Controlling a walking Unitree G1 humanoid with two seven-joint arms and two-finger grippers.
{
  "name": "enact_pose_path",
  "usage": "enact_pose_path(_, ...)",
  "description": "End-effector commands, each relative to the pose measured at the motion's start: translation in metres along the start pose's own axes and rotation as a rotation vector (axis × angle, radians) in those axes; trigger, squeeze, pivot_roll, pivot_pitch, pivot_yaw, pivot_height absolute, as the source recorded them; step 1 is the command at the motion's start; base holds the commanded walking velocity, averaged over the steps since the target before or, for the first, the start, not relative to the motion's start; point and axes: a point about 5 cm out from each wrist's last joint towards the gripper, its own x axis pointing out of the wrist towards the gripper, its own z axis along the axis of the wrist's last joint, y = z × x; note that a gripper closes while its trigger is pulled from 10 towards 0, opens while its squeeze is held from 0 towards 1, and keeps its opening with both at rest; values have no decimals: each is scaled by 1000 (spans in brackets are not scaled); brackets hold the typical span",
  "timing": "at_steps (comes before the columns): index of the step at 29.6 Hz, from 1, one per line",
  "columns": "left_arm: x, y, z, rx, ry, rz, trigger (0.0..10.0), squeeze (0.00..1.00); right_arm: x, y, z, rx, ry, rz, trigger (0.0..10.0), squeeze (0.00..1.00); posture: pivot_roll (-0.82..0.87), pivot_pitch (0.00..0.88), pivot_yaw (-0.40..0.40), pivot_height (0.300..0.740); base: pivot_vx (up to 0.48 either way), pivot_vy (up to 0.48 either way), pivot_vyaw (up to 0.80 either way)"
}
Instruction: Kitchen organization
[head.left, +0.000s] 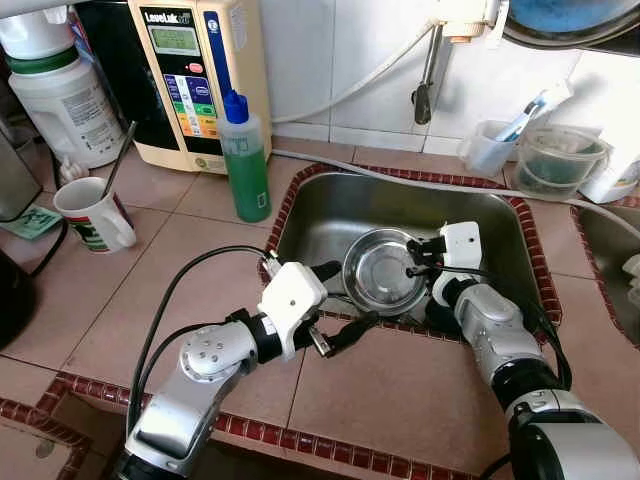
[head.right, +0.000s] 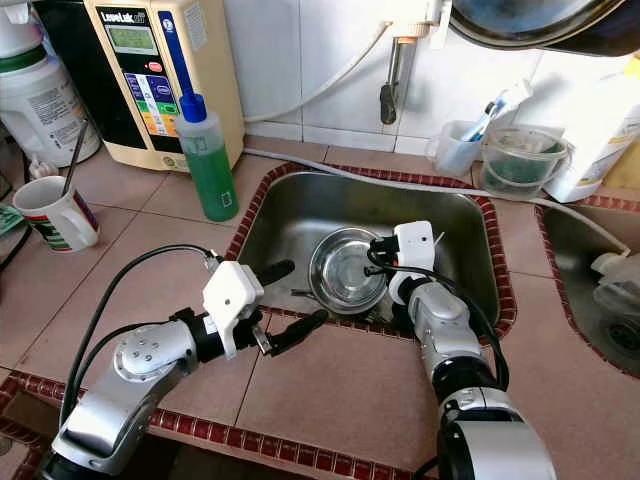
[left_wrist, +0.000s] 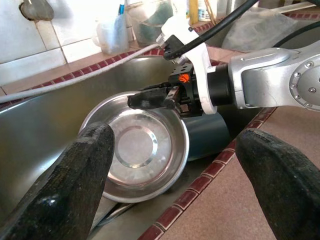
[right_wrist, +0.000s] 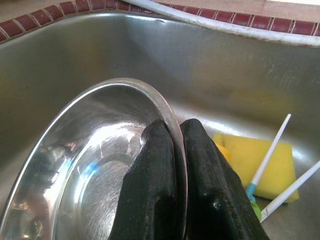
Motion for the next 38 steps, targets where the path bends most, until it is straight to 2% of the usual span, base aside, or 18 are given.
enact_pose_path(1, -1, -3, 3, 10, -6, -16, 10000, 0, 2, 0, 5, 1, -5, 5, 10000, 0, -15, 81, 39, 740, 0, 0, 0)
enact_pose_path(16, -1, -3, 4, 10, -3, -29, 10000, 0, 4, -1, 7, 3, -12, 4, 10000, 0, -15, 79, 44, 740, 0, 0, 0)
enact_pose_path(17, -1, -3, 4, 9, -3, -30, 10000, 0, 4, -1, 7, 6, -12, 4, 10000, 706, -16, 79, 45, 740, 0, 0, 0)
enact_pose_path(18, -1, -3, 4, 9, -3, -30, 10000, 0, 4, -1, 7, 6, -12, 4, 10000, 706, -16, 79, 45, 740, 0, 0, 0)
enact_pose_path(19, -1, -3, 4, 9, -3, -30, 10000, 0, 4, -1, 7, 8, -12, 4, 10000, 1000, -16, 79, 45, 740, 0, 0, 0)
enact_pose_path(38, -2, -2, 4, 10, -1, -27, 10000, 0, 4, -2, 13, 6, -53, 1, 10000, 1000, -16, 80, 47, 740, 0, 0, 0)
